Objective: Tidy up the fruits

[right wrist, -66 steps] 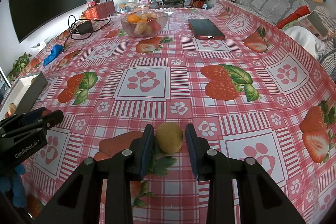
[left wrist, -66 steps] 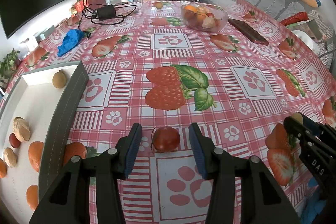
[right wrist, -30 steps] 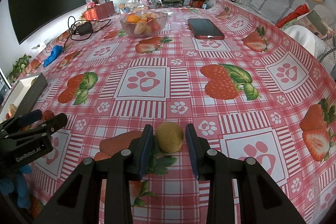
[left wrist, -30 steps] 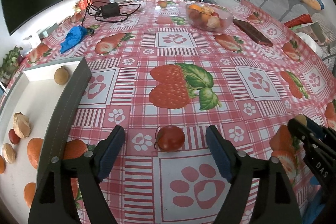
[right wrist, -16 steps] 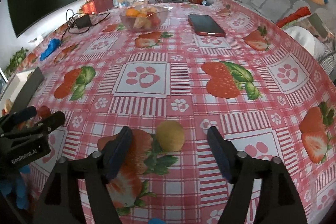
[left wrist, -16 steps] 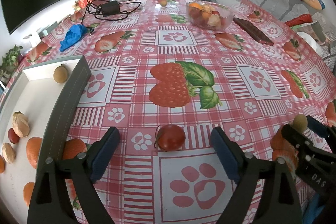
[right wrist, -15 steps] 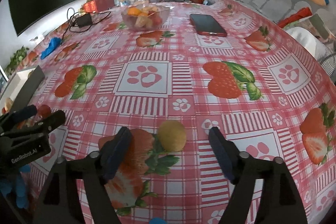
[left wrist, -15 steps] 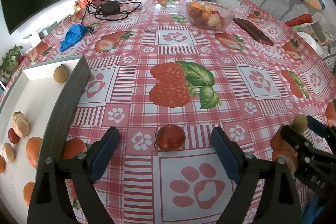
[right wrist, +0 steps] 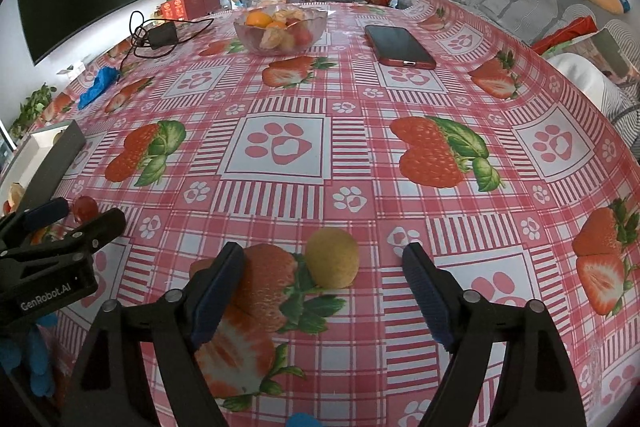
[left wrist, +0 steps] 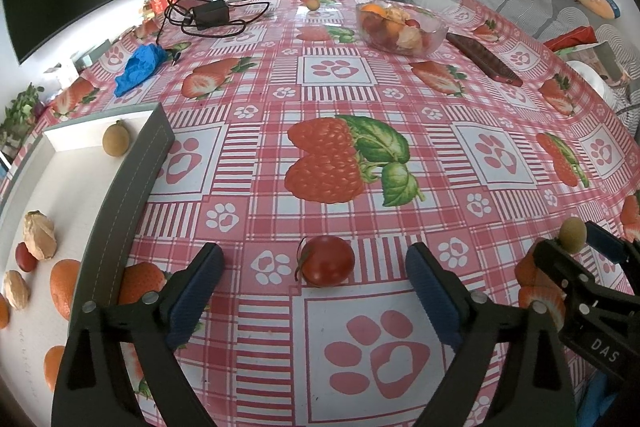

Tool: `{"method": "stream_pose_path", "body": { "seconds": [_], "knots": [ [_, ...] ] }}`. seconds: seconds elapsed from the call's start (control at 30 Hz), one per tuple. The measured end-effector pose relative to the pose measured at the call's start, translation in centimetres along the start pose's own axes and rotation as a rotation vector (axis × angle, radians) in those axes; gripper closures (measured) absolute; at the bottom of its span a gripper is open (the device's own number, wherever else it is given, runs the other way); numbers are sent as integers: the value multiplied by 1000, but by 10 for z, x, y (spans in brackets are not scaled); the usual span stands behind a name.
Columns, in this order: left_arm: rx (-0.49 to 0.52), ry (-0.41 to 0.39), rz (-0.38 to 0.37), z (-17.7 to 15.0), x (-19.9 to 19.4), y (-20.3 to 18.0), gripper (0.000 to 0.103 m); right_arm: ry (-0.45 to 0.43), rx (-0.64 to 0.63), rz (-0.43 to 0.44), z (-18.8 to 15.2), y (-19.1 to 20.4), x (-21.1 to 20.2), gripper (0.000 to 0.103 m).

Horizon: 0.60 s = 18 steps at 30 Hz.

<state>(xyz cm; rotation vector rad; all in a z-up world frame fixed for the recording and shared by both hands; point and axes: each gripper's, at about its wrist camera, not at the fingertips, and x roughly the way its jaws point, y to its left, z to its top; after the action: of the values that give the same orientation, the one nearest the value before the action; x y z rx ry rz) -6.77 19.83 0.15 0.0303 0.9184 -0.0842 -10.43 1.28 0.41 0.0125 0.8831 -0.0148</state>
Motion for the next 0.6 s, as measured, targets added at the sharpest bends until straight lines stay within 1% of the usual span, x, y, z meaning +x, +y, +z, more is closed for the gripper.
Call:
{"method": "stream_pose_path", "body": {
  "seconds": [0.07,0.6],
  "knots": [
    [1,3,1,-2,0,0,7,0,0,0,0,0,0,20],
    [1,3,1,-2,0,0,6,0,0,1,0,0,0,20]
  ]
}}
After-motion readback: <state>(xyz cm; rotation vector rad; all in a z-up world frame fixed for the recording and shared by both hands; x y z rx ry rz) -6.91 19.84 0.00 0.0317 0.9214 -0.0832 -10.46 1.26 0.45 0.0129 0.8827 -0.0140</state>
